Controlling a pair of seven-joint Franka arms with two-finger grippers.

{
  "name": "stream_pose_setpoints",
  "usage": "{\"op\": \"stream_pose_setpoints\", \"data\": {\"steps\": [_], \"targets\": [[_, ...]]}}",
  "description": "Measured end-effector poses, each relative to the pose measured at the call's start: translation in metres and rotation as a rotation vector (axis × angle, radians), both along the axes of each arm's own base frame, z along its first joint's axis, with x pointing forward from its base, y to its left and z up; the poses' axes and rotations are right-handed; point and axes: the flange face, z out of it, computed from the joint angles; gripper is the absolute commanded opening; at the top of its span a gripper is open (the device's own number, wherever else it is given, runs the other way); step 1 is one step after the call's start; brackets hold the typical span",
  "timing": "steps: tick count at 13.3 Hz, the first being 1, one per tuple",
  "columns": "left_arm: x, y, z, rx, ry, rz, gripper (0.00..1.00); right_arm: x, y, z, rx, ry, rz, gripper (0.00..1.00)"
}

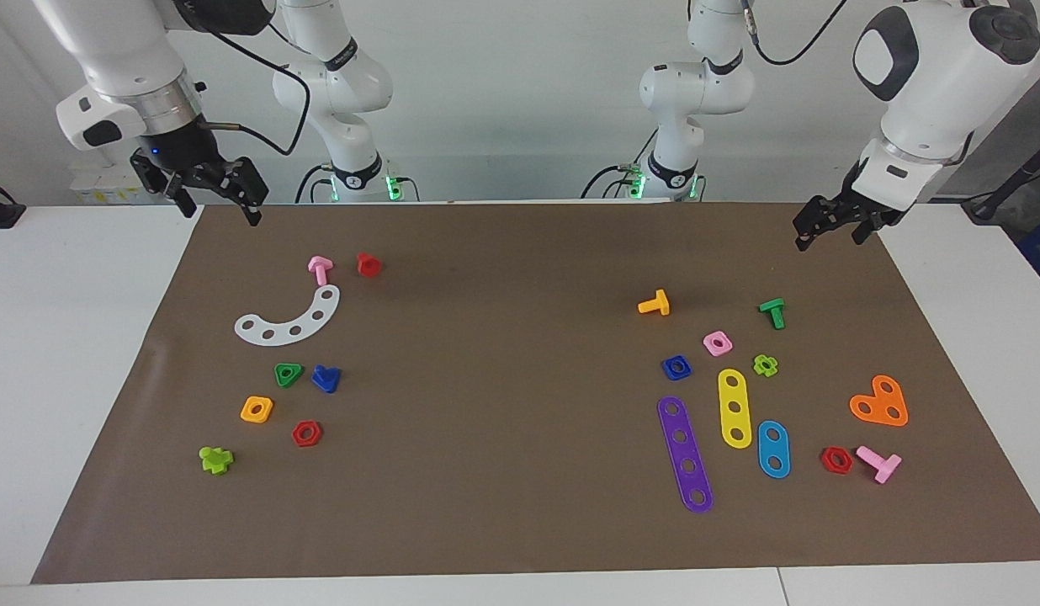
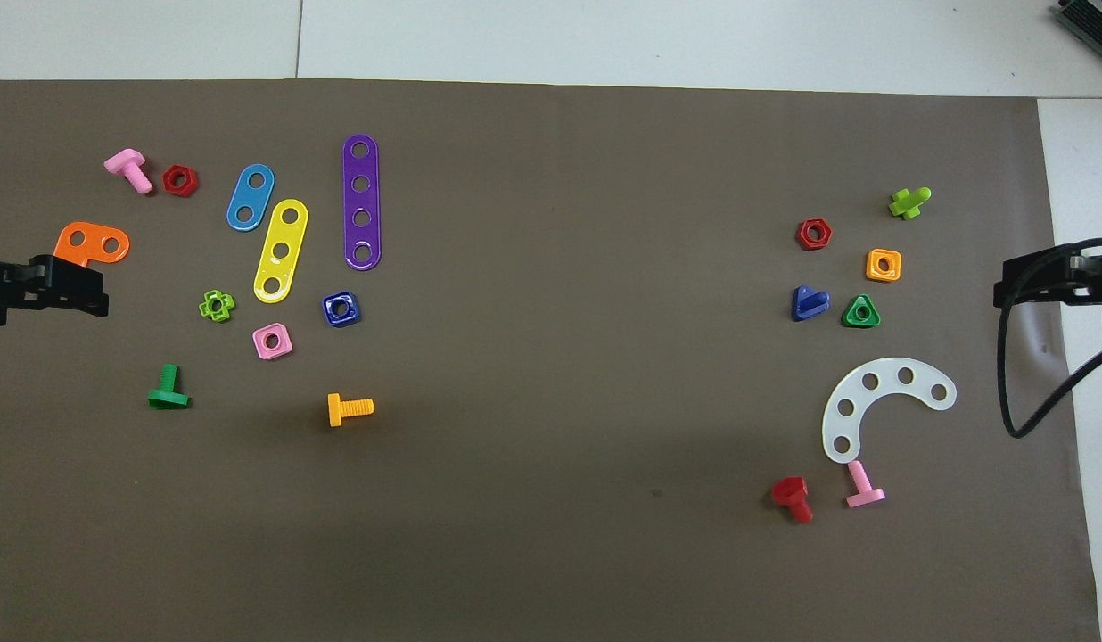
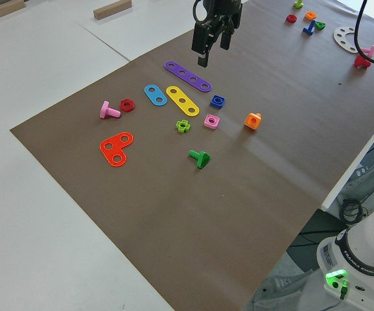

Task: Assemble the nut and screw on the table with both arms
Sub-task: 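Reach the right gripper toward the blue piece near the yellow nut, then grasp the blue piece with the right gripper and lift it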

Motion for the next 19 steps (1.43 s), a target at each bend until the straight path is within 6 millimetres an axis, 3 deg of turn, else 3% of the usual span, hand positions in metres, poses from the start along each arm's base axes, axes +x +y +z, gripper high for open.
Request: {"op": "stream_pose_setpoints", "data": {"steps": [5,9,12,15,17,19], "targets": [[0.0,0.0,0.0,0.0,0.0,0.0,1.0,0.005,0.006,-0.006,0.007,-0.026,0.039,1.0],[0.0,0.0,0.0,0.0,0.0,0.0,1.0,0.027,0.027,-0.05,0.004,-0.089,0.136,1.0],[0.0,0.0,0.0,0.0,0.0,0.0,1.0,0.06,0.038,-0.108,0.02,-0.104,0.157,1.0],[0.0,0.0,0.0,0.0,0.0,0.0,1.0,0.09,0.04,-0.194,0.015,-0.108,0.22,1.0],[0.0,0.0,0.0,0.0,0.0,0.0,1.0,0.092,0.04,-0.25,0.013,-0.094,0.249,0.97],[0.0,0.0,0.0,0.0,0.0,0.0,1.0,0.085,0.04,-0.278,0.015,-0.063,0.261,0.93]]}}
